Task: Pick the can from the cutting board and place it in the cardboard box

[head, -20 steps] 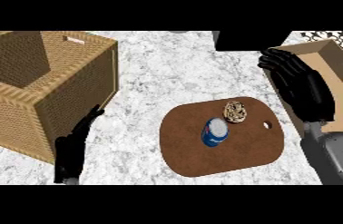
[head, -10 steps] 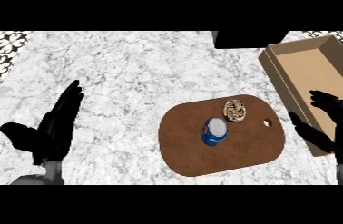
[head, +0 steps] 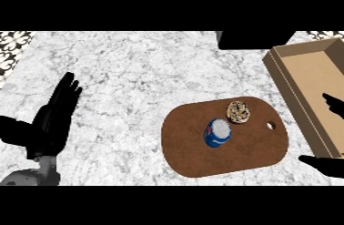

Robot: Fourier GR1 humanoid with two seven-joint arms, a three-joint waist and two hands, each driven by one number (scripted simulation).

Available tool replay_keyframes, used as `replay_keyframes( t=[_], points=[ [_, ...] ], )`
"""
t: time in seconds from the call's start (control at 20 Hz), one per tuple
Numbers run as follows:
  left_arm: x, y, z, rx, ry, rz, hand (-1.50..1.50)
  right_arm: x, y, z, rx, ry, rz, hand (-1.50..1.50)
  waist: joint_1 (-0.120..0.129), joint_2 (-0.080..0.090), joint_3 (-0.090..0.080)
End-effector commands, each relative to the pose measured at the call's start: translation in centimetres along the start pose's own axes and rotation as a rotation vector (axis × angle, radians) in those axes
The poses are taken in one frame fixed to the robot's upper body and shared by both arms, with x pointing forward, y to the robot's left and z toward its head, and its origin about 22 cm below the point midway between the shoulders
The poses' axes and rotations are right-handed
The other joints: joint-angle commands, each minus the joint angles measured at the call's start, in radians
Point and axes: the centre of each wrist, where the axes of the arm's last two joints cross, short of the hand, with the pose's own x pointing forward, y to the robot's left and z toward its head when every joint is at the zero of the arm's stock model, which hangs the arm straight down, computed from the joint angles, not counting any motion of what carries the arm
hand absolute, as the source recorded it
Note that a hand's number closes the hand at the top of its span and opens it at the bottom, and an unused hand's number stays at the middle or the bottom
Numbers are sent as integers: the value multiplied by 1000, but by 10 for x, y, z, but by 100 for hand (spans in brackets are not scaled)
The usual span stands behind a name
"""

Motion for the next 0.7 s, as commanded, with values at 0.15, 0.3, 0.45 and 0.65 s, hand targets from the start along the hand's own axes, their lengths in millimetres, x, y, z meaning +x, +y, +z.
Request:
replay_keyframes(
  t=[0.15, 0.3, 0.45, 0.65],
  points=[
    [-9, 13, 0, 4, 8, 4, 0, 74, -20, 4, 278, 111, 84, -150, 13, 4, 1],
    [11, 2, -8, -11, -7, 9, 0, 107, -14, 11, 283, 102, 45, -150, 12, 3, 3],
    [-6, -11, -11, 3, -1, 10, 0, 125, 0, 22, 311, 70, -5, -150, 7, 4, 3],
    [-7, 6, 1, -19, 17, 6, 0, 126, 31, 16, 321, 88, -19, -150, 16, 4, 3]
  ],
)
